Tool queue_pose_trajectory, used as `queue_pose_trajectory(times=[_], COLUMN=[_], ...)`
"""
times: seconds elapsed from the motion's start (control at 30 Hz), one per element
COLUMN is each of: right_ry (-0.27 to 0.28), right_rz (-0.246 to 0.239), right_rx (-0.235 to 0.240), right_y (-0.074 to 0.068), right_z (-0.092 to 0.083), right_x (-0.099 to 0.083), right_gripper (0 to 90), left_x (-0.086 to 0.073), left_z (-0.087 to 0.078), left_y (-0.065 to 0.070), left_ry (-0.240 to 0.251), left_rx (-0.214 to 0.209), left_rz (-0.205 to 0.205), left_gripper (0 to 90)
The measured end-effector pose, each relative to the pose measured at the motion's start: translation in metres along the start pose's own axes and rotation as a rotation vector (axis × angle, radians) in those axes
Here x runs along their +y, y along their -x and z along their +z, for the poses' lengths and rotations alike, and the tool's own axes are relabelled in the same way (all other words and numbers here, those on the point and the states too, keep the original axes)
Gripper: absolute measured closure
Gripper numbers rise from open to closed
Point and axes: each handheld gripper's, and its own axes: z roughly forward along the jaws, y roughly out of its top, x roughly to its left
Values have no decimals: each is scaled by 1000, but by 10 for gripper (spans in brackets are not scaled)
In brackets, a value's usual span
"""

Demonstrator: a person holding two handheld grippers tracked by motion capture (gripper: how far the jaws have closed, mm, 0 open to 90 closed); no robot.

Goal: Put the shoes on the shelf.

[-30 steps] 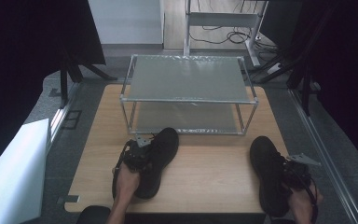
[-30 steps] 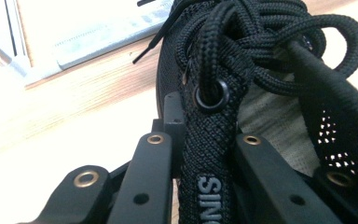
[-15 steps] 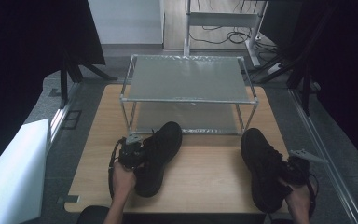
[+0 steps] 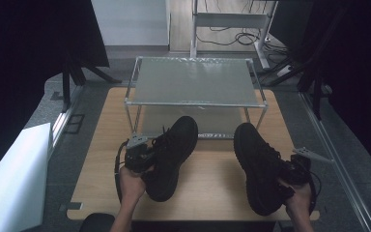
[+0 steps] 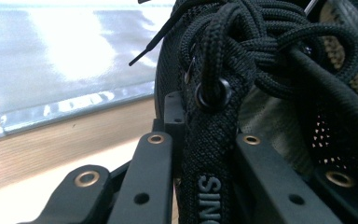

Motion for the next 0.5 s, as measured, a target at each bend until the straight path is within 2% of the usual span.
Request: queue_pose_trajectory(times=[0.03,0.1,0.13,0.17,0.2,0.33,0.43,0.5], right_ry=[5,13,13,22,22,34,41,47], right_rz=[7,17,17,24,24,43,47,57], right_rx=[15,46,46,73,73,126,137,143], right_y=[-3,-9,-9,-15,-15,-31,-37,-46], right_z=[1,4,4,7,7,16,21,28], right_x=[2,5,5,8,8,18,22,28], right_gripper=[716,716,716,717,717,717,717,717], left_x=[0,2,2,3,3,7,8,11], left_z=[0,-2,-2,-4,-4,-9,-10,-11], left_y=[0,3,3,4,4,6,7,8], left_ry=[0,30,30,49,49,86,99,119], left_rx=[0,-13,-13,-16,-16,-25,-30,-35], left_rz=[0,-21,-21,-31,-31,-65,-85,-117], left_gripper=[816,816,816,816,816,816,816,816])
